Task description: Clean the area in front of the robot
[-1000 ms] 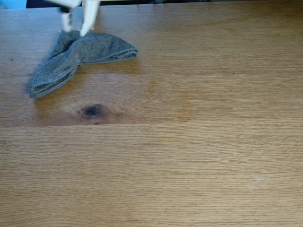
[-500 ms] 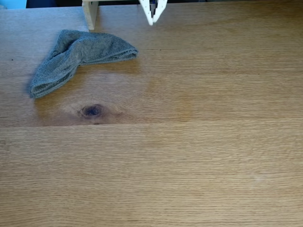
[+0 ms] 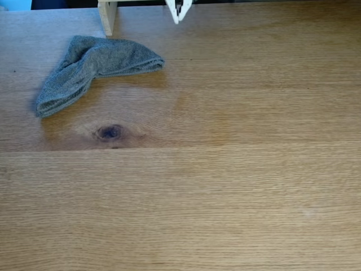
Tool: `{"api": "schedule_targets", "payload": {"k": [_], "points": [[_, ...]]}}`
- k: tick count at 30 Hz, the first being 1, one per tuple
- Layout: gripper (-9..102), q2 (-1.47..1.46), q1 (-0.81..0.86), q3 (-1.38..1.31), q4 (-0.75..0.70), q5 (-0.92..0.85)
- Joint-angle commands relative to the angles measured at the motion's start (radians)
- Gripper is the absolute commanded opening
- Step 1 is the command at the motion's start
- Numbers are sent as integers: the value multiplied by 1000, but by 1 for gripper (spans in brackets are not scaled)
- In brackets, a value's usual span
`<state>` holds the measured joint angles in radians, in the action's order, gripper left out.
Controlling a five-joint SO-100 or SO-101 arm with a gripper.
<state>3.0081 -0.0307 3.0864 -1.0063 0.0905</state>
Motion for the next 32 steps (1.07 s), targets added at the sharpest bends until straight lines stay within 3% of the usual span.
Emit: {"api": "schedule_targets", "payload": {"k": [1, 11, 18, 20, 32], "points": [[0, 175, -23, 91, -66, 2], [0, 298, -28, 259, -255, -41], [0, 298, -28, 273, -259, 5], [4, 298, -23, 273, -259, 5], [1, 298, -23, 273, -261, 5]]}}
